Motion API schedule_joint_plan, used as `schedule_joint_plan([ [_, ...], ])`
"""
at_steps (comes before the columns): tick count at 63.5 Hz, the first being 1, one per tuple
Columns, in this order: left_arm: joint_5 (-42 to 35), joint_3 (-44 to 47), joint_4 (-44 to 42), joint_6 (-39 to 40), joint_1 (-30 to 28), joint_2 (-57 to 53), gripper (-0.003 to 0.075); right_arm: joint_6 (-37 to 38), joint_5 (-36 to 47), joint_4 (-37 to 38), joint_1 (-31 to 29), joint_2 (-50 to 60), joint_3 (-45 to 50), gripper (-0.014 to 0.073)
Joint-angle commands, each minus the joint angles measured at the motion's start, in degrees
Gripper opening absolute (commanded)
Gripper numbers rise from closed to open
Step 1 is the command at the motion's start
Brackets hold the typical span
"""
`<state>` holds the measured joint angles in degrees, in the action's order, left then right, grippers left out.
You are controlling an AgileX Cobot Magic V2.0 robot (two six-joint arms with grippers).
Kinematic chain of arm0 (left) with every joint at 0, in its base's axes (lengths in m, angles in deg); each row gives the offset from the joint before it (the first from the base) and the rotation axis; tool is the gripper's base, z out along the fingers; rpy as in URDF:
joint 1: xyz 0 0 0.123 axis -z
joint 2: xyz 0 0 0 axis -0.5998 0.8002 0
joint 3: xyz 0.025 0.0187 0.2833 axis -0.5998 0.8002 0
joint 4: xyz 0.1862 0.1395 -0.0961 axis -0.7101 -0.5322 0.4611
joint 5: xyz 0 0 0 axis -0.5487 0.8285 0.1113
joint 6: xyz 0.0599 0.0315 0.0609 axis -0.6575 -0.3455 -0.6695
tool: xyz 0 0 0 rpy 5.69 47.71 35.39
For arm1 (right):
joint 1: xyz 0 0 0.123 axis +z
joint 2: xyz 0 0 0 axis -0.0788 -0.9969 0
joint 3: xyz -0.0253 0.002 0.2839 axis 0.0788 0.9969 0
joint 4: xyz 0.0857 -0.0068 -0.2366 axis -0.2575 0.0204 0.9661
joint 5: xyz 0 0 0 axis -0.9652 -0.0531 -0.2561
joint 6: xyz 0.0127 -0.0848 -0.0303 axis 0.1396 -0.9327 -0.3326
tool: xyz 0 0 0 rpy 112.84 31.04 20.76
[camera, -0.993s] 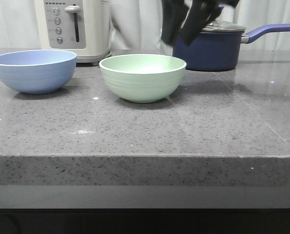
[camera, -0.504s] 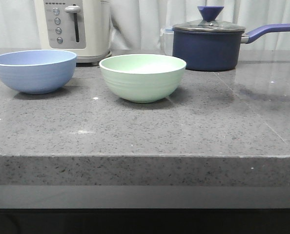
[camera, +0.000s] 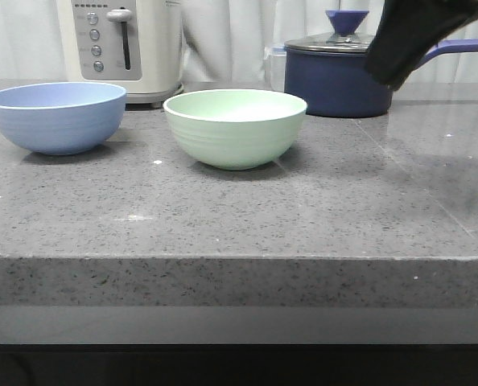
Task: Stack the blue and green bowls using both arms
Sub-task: 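Open the right gripper and lift it away from the green bowl, then lower the left gripper and grasp the rim of the light blue bowl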
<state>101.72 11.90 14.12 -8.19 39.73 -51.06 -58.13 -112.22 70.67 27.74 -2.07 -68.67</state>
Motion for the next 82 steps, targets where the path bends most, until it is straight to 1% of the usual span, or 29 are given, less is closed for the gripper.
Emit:
schedule_joint_plan([
  [1,-4.1,-2.1,0.8,0.0,0.0,0.2,0.0437,-3.3,4.8,-2.9,-0.2,0.2,-0.9,-0.006],
  [7,-4.1,-2.1,0.8,0.0,0.0,0.2,0.0437,-7.3,5.7,-6.8,-0.2,-1.7,-0.9,-0.006],
  [13,-4.1,-2.1,0.8,0.0,0.0,0.3,0.0437,-9.7,6.7,-8.4,-0.2,-3.7,-0.9,-0.006],
  [39,-4.5,-2.1,0.8,0.0,0.0,0.4,0.0437,-9.8,11.2,-9.7,-0.2,-8.1,-0.9,-0.006],
  [82,-4.1,-2.1,0.8,0.0,0.0,1.4,0.0437,-9.8,11.6,-9.7,-0.2,-8.7,-0.9,-0.0064],
])
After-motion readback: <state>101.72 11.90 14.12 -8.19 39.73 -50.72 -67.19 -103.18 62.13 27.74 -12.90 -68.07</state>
